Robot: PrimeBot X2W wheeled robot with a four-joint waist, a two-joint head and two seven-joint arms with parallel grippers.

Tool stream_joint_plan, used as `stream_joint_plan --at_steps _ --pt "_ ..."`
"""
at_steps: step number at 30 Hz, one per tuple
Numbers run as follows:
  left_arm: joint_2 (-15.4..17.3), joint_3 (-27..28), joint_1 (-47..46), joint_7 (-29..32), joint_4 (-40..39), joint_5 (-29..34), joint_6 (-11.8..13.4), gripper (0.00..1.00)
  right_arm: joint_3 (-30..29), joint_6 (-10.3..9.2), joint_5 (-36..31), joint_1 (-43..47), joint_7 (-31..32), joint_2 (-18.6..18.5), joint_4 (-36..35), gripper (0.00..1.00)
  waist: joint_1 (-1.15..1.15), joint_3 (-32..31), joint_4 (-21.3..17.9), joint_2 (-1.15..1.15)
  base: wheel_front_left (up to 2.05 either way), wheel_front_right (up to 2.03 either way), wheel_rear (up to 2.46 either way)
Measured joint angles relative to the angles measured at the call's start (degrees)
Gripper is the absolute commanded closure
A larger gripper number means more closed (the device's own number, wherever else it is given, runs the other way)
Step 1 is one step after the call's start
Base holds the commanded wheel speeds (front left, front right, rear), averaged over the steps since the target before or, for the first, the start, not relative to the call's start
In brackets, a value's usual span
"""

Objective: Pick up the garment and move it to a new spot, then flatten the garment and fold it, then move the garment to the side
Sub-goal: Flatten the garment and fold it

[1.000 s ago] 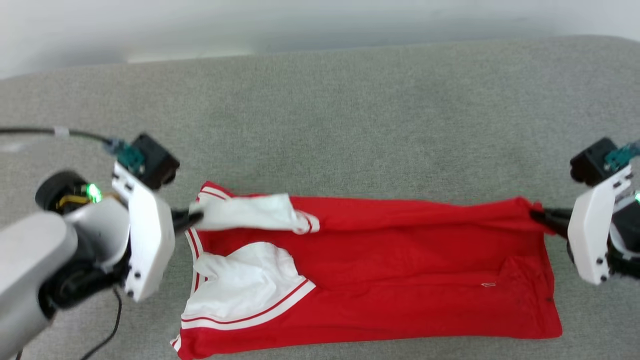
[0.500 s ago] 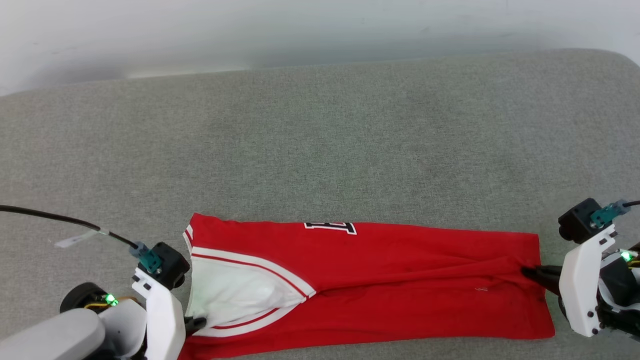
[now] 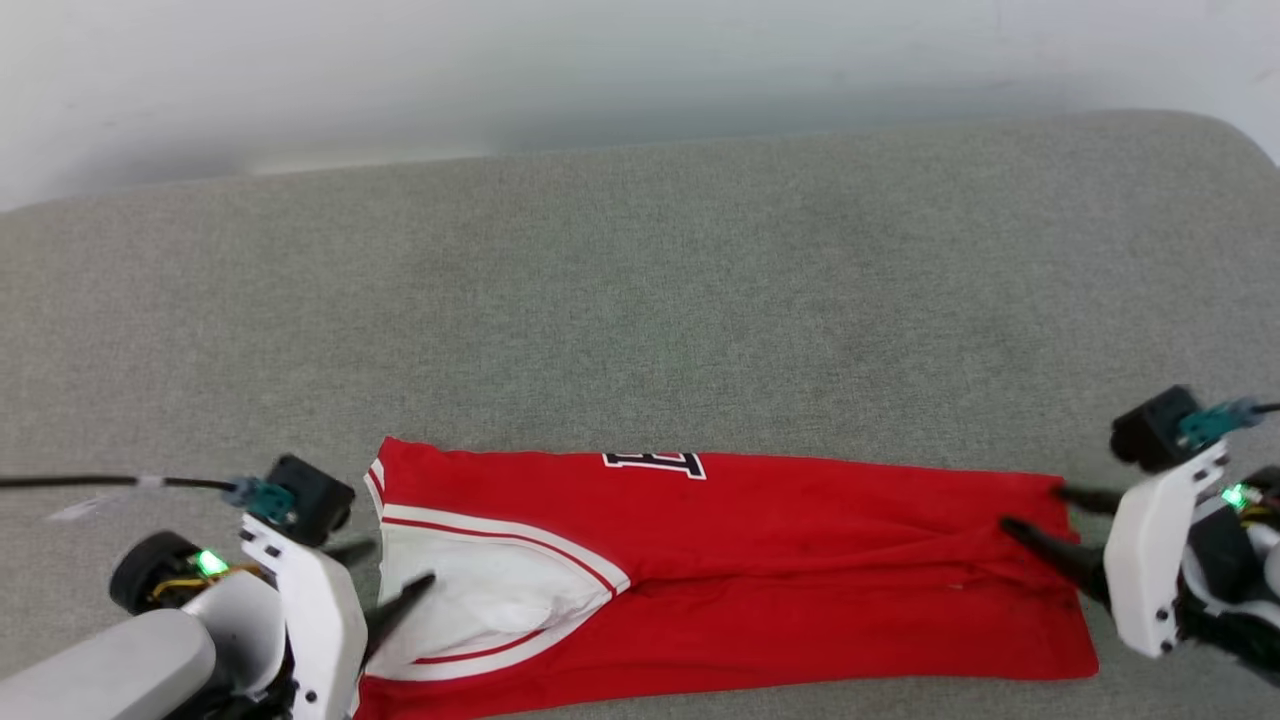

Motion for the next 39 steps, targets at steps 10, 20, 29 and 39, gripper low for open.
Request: stream_joint_plan --at_steps 10,20,29,39 --pt "-0.5 7.6 3.8 -22.9 -2.6 7.1 16.1 0.0 -14.3 0.0 -1.0 4.1 -10.0 -1.2 -1.8 0.0 0.0 -1.1 0.1 0.0 0.0 0.0 0.0" --pt "-8.6 25.5 13.4 -26.3 -6.0 19.2 29.2 0.0 -26.4 -0.01 3.0 13.8 -10.2 4.2 3.9 0.0 0.0 0.6 1.2 0.0 0.0 0.0 0.0" --pt "-19.2 41.4 26.7 -26.3 -8.8 34.2 31.3 0.0 -26.3 -0.01 5.3 18.4 -4.2 9.8 5.6 0.0 0.01 1.8 1.8 0.0 0.0 0.0 0.0" --pt "-30.0 52.3 35.5 -26.3 -10.6 47.5 27.5 0.0 -24.7 -0.02 7.6 18.7 0.6 12.6 6.0 0.0 0.0 2.0 3.0 0.0 0.0 0.0 0.0"
